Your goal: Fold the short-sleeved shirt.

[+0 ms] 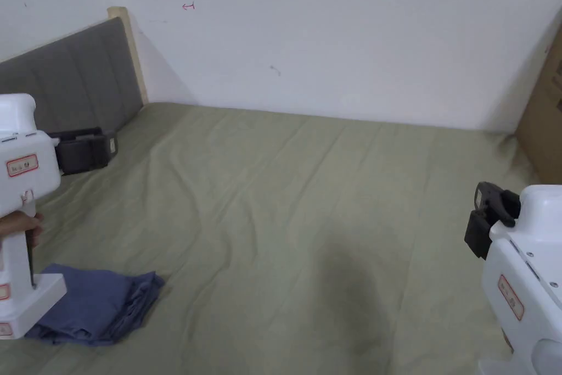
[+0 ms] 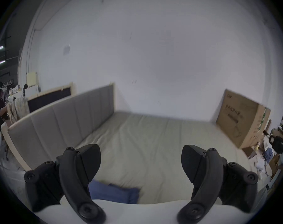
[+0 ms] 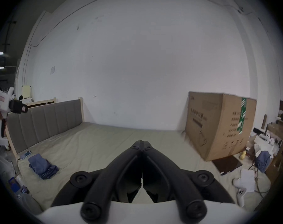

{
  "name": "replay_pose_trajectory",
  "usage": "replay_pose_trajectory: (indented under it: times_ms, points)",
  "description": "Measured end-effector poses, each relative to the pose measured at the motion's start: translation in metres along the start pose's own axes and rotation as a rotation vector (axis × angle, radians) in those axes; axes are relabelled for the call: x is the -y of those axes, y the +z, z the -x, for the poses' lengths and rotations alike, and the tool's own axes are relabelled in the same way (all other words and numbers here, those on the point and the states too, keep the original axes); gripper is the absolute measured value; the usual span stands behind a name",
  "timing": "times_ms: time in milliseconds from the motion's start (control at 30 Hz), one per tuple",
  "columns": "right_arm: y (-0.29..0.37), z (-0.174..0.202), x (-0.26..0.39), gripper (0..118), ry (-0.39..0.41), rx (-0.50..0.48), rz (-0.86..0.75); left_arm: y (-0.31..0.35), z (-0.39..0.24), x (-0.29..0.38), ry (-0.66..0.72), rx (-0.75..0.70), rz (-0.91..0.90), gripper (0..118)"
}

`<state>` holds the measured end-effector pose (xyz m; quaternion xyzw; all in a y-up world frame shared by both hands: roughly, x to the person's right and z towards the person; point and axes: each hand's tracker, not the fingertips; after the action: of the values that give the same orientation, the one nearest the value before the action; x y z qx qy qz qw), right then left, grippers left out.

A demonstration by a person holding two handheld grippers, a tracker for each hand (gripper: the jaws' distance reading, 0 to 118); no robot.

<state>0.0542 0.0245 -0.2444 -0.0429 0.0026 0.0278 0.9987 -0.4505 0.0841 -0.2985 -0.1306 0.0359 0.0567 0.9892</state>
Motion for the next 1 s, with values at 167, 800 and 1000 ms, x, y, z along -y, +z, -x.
replay_pose_trajectory:
  times_ms: [167, 800, 1000]
  points:
    - [0.017, -0.018, -0.016, 0, 0.028, 0.029, -0.06, 0.031, -0.065, 0.003, 0.005, 0.007, -0.199, 104]
    - [0.039, -0.057, -0.014, 0, 0.022, 0.116, -0.119, 0.035, -0.2, 0.09, -0.069, 0.186, -0.283, 0]
    - [0.04, -0.06, -0.011, 0, 0.018, 0.119, -0.113, 0.036, -0.21, 0.096, -0.085, 0.191, -0.271, 0]
